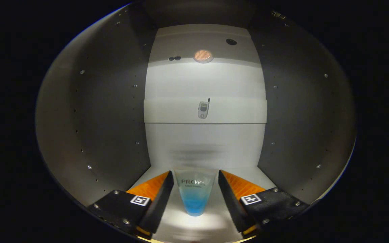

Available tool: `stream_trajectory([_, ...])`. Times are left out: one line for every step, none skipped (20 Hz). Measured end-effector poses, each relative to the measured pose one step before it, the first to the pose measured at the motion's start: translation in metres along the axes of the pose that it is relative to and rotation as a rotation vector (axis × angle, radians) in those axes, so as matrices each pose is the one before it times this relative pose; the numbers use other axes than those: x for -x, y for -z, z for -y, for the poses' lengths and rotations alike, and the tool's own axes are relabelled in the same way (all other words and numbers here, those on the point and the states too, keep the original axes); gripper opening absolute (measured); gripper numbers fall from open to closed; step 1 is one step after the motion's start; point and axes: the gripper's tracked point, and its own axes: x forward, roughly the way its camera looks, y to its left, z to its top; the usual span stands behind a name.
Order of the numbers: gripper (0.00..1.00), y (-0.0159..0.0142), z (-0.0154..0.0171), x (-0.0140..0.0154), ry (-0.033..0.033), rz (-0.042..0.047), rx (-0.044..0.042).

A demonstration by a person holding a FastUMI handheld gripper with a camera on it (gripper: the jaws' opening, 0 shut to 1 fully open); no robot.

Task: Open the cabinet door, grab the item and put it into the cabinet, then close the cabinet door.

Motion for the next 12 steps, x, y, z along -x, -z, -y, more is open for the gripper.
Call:
stream_trajectory([0.91, -0.00641, -0.00334, 0.00484, -0.01078, 0.01491, -0.02064])
stream_trajectory([0.93, -0.00508, -0.00265, 0.00544, -0.01020, 0.00789, -0.01332])
stream_trajectory([0.94, -0.00438, -0.00195, 0.00714, -0.00542, 0.00268, 0.00473])
stream_trajectory([0.93, -0.00385, -0.00151, 0.00693, -0.00151, 0.00449, 0.00961])
stream_trajectory([0.93, -0.00487, -0.00235, 0.00904, -0.00502, 0.00689, 0.00283])
stream_trajectory([0.94, -0.00423, -0.00261, 0.00963, -0.00471, 0.00603, 0.00242])
stream_trajectory([0.94, -0.00389, -0.00133, 0.01053, -0.00114, 0.00578, 0.00424])
stream_trajectory([0.94, -0.00314, -0.00099, 0.01402, 0.00087, 0.00521, 0.00392])
stream_trajectory([0.94, -0.00359, -0.00099, 0.01350, -0.00050, 0.00310, -0.00147])
stream_trajectory([0.94, -0.00106, -0.00140, 0.01451, -0.00113, -0.00224, -0.00469])
stream_trajectory([0.94, -0.00087, -0.00107, 0.01494, -0.00147, -0.00345, -0.00535])
stream_trajectory([0.94, -0.00039, -0.00129, 0.01530, -0.00225, -0.00136, -0.00850])
